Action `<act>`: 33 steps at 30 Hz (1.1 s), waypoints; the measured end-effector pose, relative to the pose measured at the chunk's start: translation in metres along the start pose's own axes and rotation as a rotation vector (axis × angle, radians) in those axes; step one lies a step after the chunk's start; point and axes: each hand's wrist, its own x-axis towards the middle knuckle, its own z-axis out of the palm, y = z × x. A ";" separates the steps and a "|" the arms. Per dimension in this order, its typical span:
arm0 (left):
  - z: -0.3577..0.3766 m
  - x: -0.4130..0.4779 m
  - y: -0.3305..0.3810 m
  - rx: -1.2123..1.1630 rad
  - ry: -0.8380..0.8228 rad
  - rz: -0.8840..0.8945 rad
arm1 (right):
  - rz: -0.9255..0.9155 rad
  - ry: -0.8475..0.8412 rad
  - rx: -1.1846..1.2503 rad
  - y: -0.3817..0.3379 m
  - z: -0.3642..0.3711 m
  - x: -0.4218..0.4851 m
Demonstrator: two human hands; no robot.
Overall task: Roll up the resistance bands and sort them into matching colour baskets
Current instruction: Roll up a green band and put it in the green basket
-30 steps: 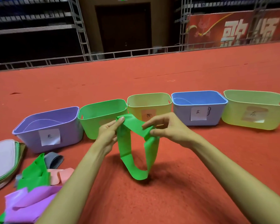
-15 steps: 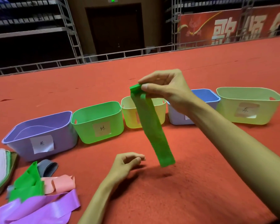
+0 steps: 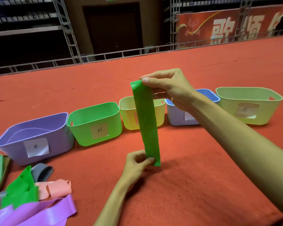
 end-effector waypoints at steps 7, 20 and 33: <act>-0.013 -0.056 0.023 -0.016 -0.024 -0.207 | 0.109 0.130 -0.133 0.031 -0.040 0.033; -0.010 -0.140 0.033 0.046 -0.110 -0.658 | 0.538 0.211 0.061 0.241 0.002 -0.004; -0.044 -0.082 0.054 0.746 -0.152 -0.566 | 0.208 0.144 -0.624 0.276 -0.003 0.001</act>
